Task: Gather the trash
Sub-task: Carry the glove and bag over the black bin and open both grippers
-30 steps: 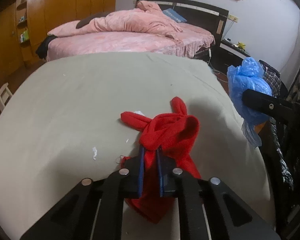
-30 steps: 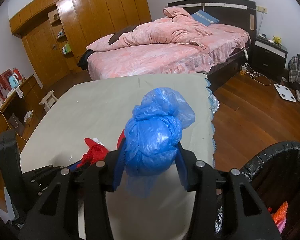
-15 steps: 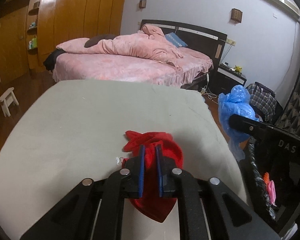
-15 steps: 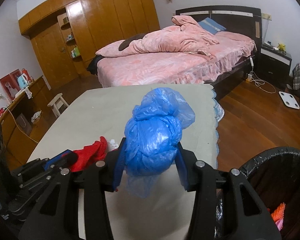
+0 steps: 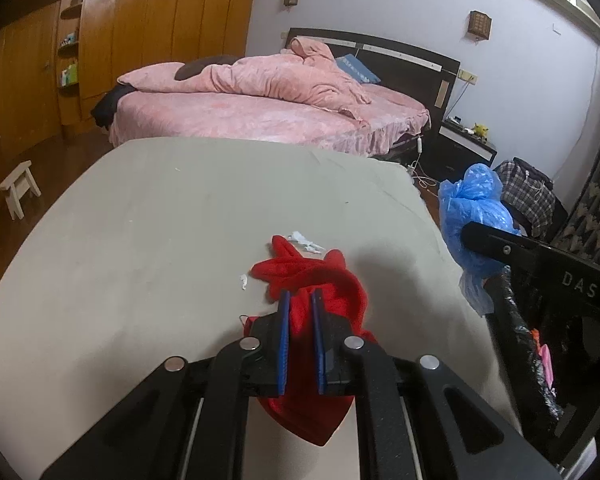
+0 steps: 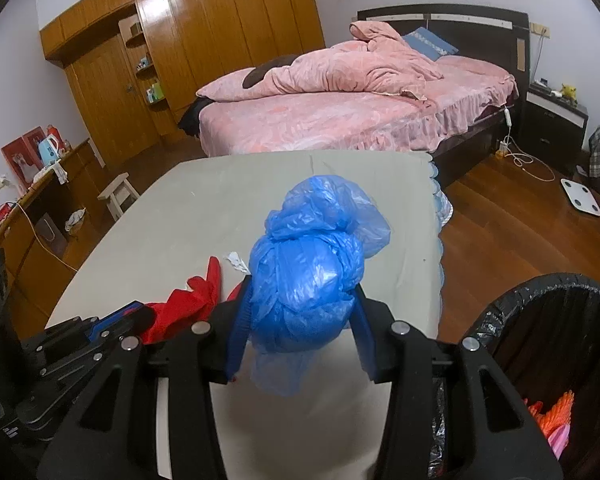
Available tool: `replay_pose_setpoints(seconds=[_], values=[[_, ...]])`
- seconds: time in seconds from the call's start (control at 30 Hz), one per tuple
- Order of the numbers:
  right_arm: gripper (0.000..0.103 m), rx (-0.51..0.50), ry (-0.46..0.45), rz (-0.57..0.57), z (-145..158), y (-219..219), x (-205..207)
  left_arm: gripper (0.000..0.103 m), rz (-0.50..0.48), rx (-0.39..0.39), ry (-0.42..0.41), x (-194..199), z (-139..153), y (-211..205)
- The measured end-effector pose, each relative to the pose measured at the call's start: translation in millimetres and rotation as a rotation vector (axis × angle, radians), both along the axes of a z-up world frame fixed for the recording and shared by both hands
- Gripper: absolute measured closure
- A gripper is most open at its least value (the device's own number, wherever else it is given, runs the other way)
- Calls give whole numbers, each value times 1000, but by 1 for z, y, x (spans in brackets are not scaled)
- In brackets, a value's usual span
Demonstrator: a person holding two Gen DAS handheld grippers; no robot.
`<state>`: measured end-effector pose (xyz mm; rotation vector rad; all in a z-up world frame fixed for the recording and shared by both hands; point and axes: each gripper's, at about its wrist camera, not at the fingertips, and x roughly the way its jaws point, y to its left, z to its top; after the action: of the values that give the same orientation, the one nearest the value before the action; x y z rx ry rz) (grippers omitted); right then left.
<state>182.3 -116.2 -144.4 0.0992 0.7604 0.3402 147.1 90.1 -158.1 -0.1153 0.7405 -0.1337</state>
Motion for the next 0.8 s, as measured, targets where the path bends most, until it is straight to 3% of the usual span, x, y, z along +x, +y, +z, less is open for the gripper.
replay_pose_setpoints(seconds=[0.27,0.8], values=[[59,9,-26,-8,10,-4,-2,93,-4,2,-64,-3,25,-3],[59,18,-122,-50,67,-46,-44,93,-92,-37,-200,-24,99,-47]])
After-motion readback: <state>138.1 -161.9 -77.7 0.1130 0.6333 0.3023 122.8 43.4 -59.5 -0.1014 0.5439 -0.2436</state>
